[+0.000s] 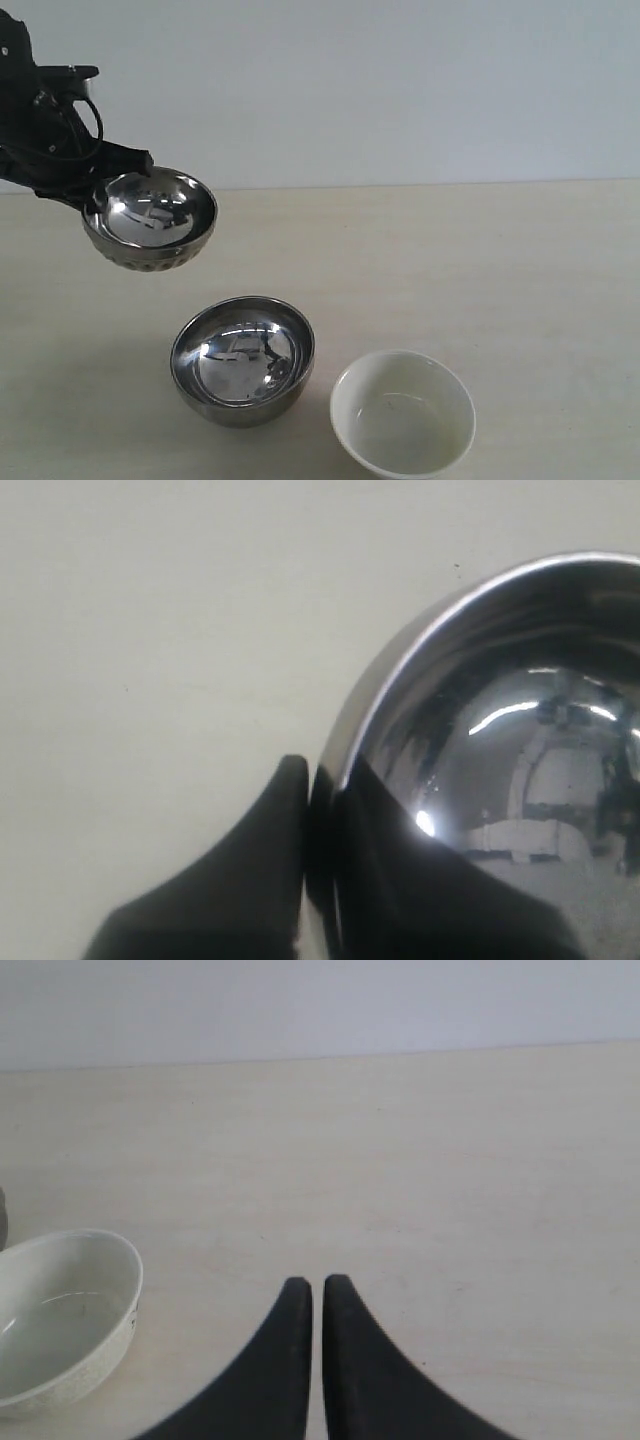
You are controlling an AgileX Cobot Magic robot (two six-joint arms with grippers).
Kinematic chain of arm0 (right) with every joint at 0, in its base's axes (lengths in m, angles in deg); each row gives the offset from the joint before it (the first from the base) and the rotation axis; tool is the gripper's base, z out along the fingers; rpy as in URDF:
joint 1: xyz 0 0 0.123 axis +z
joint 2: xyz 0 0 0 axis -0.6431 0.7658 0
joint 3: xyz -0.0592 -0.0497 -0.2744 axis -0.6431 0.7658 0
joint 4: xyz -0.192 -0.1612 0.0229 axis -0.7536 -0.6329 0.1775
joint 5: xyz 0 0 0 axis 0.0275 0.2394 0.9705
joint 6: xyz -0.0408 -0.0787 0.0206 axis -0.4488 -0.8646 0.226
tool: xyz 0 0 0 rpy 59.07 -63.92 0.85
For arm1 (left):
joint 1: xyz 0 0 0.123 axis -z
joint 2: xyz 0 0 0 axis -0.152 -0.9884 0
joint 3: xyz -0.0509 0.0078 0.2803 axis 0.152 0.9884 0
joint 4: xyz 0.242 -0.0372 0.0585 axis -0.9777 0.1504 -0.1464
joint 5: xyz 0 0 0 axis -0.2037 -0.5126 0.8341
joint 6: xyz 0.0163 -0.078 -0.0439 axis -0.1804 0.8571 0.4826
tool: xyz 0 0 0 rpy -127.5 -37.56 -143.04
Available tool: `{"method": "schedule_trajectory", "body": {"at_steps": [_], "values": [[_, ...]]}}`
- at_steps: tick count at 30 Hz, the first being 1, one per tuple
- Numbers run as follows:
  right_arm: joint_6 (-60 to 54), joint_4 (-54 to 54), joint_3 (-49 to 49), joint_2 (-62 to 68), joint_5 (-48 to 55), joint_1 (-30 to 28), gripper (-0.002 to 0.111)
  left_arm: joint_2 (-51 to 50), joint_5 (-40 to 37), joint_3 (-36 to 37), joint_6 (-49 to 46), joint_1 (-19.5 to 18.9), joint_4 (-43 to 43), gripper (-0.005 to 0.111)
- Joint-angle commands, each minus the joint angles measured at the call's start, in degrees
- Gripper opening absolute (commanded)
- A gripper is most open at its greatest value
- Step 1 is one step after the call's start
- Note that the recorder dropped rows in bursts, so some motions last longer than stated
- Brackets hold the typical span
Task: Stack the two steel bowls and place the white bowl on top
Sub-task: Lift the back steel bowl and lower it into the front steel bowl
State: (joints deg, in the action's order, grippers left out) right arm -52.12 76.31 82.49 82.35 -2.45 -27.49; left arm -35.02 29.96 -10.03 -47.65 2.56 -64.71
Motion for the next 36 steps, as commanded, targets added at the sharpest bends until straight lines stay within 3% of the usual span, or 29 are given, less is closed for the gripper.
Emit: {"method": "schedule_trajectory", "body": {"at_steps": [1, 7, 18, 30, 36], "values": [[0.0, -0.4, 0.2, -0.3, -0.2, 0.0, 0.000, 3.3, -2.1, 0.3, -3.4, -0.2, 5.5, 0.004], [0.0, -0.4, 0.2, -0.3, -0.2, 0.0, 0.000, 7.9, 1.6, 5.4, -12.4, -0.2, 19.6, 0.004], [0.0, -0.4, 0.2, -0.3, -0.2, 0.0, 0.000, 13.5, 1.2, 14.3, -22.0, 0.8, 30.3, 0.004], [0.0, -0.4, 0.2, -0.3, -0.2, 0.0, 0.000, 13.3, 6.2, 17.2, -22.3, 10.0, 30.6, 0.004], [0.0, -0.4, 0.2, -0.3, -0.2, 0.0, 0.000, 11.6, 5.6, 17.2, -22.0, 11.4, 30.8, 0.004]]}}
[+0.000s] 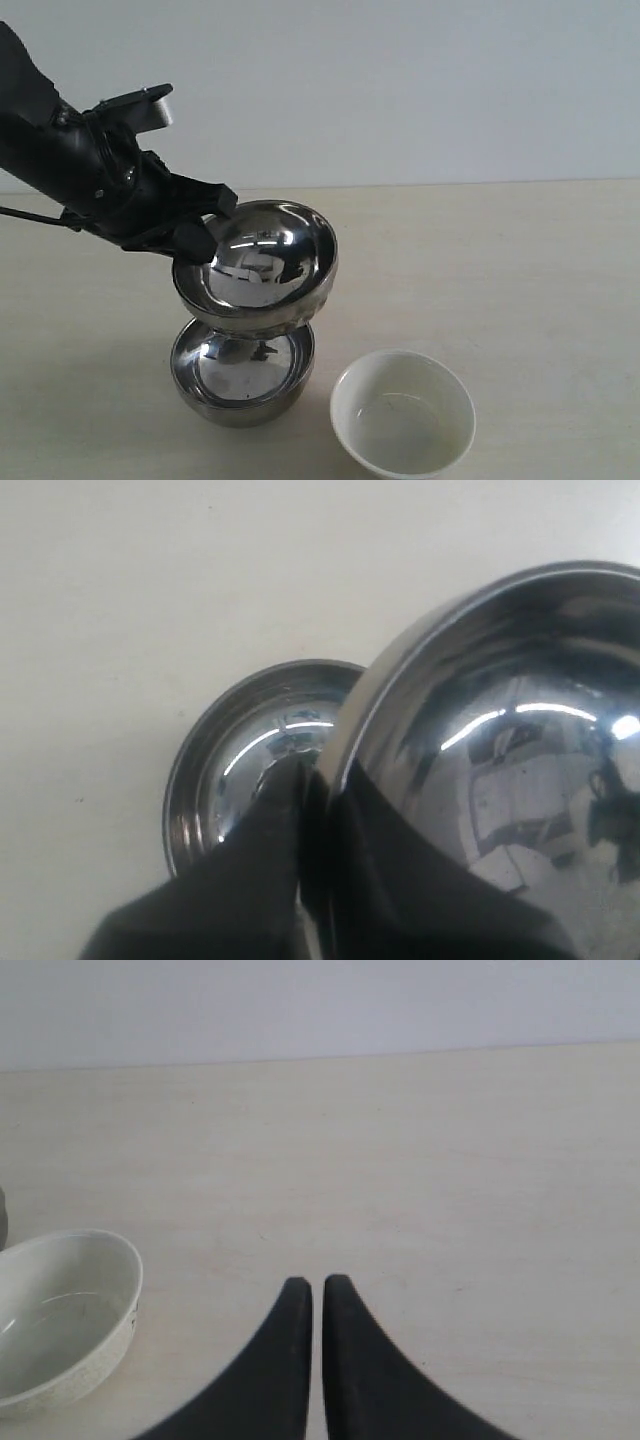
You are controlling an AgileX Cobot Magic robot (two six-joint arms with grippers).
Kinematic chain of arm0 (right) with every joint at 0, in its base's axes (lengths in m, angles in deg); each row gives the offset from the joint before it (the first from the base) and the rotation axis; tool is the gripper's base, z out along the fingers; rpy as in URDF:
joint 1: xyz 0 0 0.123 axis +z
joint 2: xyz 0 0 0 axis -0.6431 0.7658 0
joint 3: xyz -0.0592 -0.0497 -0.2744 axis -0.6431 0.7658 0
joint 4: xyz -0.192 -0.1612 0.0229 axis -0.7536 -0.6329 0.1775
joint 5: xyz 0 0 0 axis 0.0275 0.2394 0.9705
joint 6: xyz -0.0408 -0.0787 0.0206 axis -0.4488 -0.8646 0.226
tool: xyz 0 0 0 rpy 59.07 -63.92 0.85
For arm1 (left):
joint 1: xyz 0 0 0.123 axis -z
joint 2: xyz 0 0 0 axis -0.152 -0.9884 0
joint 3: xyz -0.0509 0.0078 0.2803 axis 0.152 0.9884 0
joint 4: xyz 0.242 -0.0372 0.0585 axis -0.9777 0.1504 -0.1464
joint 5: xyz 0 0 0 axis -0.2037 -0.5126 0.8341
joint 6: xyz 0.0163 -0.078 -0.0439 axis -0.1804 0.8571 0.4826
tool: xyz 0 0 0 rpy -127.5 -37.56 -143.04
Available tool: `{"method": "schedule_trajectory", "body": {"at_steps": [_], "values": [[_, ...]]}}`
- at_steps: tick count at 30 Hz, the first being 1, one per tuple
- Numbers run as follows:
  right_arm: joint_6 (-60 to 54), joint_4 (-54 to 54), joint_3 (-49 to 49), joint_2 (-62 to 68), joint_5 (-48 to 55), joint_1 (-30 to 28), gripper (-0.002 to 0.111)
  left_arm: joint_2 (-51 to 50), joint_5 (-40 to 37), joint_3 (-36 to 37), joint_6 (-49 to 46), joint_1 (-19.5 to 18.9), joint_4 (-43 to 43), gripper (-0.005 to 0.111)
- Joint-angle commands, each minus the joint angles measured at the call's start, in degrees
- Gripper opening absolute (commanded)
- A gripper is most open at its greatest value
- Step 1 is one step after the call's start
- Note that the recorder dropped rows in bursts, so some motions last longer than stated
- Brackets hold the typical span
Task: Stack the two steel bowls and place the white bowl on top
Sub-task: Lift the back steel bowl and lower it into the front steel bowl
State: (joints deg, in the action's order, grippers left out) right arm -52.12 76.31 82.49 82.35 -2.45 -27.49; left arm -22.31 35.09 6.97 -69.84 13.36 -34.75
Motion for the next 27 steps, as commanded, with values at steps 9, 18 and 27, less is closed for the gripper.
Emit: {"method": "schedule_trajectory", "body": {"at_steps": [9, 18, 27], "values": [[0.0, -0.4, 0.2, -0.3, -0.2, 0.0, 0.000, -4.4, 6.9, 4.8, 0.2, 0.5, 0.8, 0.004], [0.0, -0.4, 0.2, -0.3, -0.2, 0.0, 0.000, -4.5, 7.1, 5.3, -0.6, 0.2, 0.6, 0.004], [0.0, -0.4, 0.2, -0.3, -0.2, 0.0, 0.000, -5.2, 7.8, 7.1, -1.3, -1.6, 0.3, 0.004]]}}
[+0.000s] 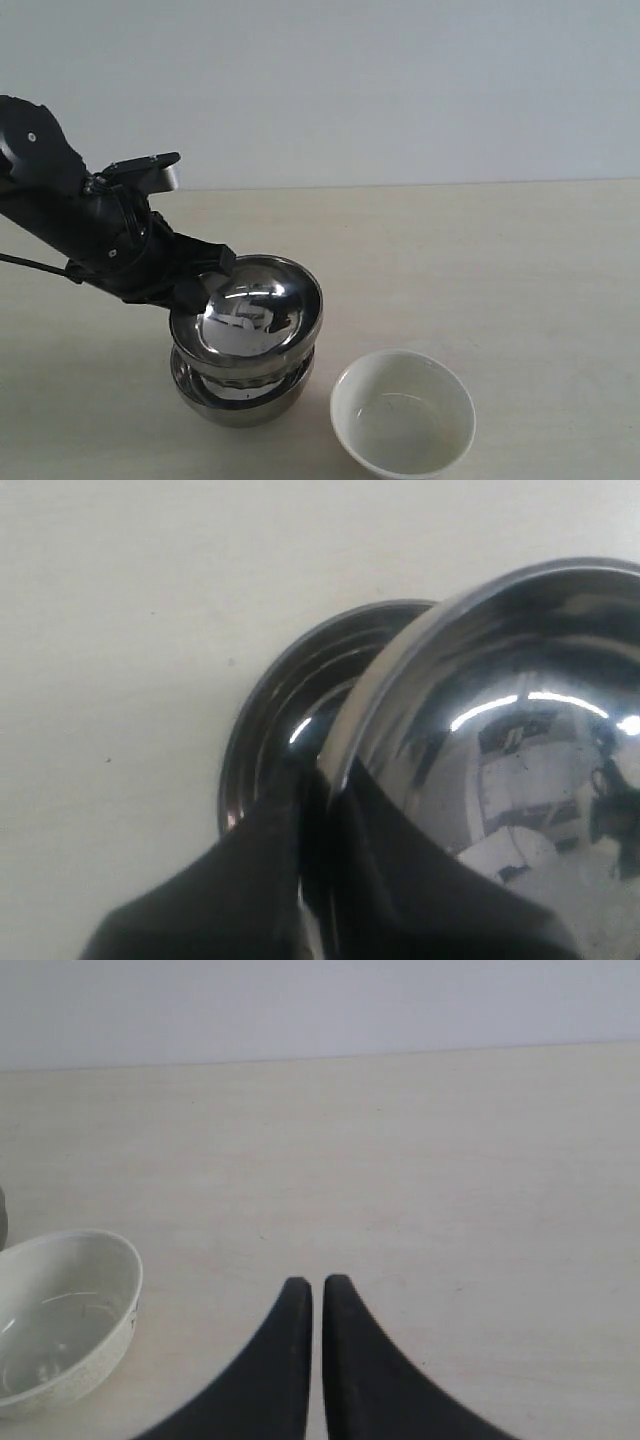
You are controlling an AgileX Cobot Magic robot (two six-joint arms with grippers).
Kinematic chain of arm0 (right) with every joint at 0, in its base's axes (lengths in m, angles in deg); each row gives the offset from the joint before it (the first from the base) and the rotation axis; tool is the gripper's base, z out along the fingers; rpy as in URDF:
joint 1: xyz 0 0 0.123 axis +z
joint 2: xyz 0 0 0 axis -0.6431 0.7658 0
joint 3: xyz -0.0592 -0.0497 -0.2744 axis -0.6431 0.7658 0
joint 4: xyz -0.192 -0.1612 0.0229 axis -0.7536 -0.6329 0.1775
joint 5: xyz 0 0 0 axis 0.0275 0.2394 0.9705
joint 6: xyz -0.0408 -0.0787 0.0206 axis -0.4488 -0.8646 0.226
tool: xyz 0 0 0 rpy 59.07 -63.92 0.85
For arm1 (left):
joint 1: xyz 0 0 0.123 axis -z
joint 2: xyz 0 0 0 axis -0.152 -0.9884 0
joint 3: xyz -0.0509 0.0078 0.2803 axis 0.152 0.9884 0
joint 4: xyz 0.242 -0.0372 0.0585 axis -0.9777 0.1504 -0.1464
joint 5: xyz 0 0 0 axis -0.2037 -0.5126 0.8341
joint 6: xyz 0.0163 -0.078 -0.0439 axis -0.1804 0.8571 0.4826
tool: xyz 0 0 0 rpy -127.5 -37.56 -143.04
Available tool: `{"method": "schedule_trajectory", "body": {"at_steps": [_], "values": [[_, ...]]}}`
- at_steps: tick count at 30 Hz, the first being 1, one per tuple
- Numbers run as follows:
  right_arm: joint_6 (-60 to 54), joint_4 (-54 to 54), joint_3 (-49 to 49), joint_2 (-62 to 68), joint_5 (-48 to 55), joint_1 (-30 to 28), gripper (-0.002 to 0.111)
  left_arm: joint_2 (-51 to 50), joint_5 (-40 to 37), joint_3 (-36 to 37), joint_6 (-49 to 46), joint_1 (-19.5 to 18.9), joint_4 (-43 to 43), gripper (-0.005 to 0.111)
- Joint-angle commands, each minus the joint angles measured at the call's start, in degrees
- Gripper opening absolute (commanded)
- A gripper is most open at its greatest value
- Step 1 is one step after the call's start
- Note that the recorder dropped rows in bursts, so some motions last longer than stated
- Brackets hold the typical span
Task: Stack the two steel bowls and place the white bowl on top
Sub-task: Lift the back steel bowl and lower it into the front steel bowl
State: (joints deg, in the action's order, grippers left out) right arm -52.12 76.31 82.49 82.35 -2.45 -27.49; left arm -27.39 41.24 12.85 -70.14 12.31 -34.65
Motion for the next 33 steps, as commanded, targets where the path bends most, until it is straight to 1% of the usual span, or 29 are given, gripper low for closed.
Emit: {"method": "schedule_trajectory", "body": {"at_steps": [1, 4, 19, 20, 24, 26, 27, 33], "values": [[0.0, -0.4, 0.2, -0.3, -0.2, 0.0, 0.000, -0.1, 2.1, 1.7, -1.7, -0.6, 0.3, 0.004], [0.0, -0.4, 0.2, -0.3, -0.2, 0.0, 0.000, -0.1, 2.8, 2.0, -2.2, -0.6, 0.3, 0.004], [0.0, -0.4, 0.2, -0.3, -0.2, 0.0, 0.000, -0.1, 1.6, 2.0, -1.8, -0.6, 0.4, 0.005], [0.0, -0.4, 0.2, -0.3, -0.2, 0.0, 0.000, -0.1, 1.7, 2.0, -1.8, -0.6, 0.4, 0.010], [0.0, -0.4, 0.2, -0.3, -0.2, 0.0, 0.000, -0.1, 1.6, 2.0, -1.1, -0.6, 0.5, 0.036], [0.0, -0.4, 0.2, -0.3, -0.2, 0.0, 0.000, -0.1, 1.6, 2.0, -1.1, -0.6, 0.5, 0.043], [0.0, -0.4, 0.2, -0.3, -0.2, 0.0, 0.000, 0.0, 1.6, 2.0, -1.1, -0.6, 0.5, 0.045], [0.0, -0.4, 0.2, -0.3, -0.2, 0.0, 0.000, 1.6, 0.9, 1.5, -1.1, -0.6, 0.1, 0.045]]}}
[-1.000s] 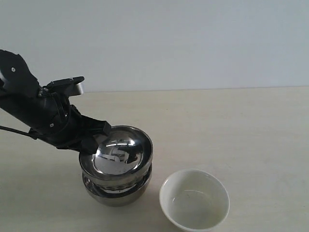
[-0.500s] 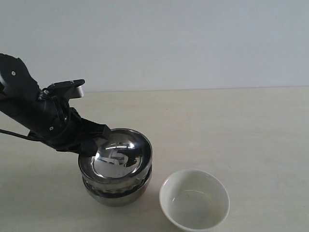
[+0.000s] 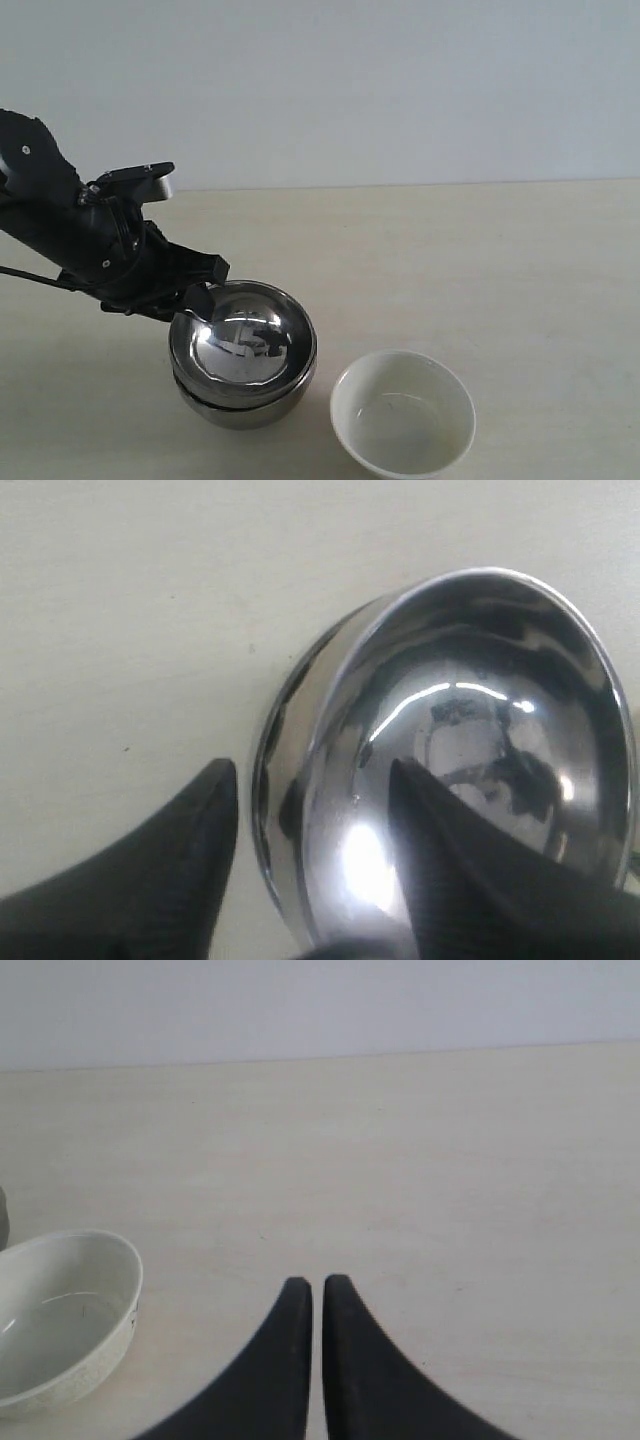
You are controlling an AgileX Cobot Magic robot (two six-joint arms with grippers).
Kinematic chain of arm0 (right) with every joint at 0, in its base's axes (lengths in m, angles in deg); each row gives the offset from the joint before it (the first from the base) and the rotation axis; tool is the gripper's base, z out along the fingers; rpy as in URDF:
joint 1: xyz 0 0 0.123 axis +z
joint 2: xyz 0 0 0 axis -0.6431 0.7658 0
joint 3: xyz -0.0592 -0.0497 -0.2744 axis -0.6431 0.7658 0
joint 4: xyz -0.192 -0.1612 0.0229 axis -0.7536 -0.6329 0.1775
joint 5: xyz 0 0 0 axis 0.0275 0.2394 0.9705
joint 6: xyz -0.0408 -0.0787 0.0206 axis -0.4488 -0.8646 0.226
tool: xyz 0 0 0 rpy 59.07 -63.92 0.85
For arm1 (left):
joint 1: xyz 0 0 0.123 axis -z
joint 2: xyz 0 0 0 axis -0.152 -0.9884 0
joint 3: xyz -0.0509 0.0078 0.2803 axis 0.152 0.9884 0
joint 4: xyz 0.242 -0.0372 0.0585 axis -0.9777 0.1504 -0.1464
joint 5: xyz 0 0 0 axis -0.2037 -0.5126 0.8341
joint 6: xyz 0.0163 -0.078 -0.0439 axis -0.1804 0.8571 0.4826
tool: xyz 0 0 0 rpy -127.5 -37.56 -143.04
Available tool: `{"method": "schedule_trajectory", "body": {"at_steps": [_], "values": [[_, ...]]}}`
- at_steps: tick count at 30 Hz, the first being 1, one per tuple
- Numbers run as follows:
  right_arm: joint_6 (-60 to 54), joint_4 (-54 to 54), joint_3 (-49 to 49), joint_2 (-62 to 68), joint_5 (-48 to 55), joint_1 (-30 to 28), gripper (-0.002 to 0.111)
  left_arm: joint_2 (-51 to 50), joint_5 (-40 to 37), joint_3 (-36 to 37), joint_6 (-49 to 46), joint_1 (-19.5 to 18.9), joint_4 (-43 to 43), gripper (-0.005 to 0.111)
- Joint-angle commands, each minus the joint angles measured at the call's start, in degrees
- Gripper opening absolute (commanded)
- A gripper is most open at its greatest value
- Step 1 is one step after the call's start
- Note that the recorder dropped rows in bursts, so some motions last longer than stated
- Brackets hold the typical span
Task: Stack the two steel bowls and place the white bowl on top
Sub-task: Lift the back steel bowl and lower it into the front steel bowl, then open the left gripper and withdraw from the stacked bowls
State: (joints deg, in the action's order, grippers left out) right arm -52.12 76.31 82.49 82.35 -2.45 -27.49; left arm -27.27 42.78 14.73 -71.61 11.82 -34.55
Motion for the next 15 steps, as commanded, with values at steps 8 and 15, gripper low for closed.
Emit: {"method": "schedule_trajectory", "body": {"at_steps": [8, 15], "values": [[0.0, -0.4, 0.2, -0.3, -0.2, 0.0, 0.000, 2.6, -2.4, -1.6, 0.3, -0.1, -1.8, 0.026], [0.0, -0.4, 0.2, -0.3, -0.2, 0.0, 0.000, 2.6, -2.4, -1.6, 0.3, -0.1, -3.0, 0.004]]}}
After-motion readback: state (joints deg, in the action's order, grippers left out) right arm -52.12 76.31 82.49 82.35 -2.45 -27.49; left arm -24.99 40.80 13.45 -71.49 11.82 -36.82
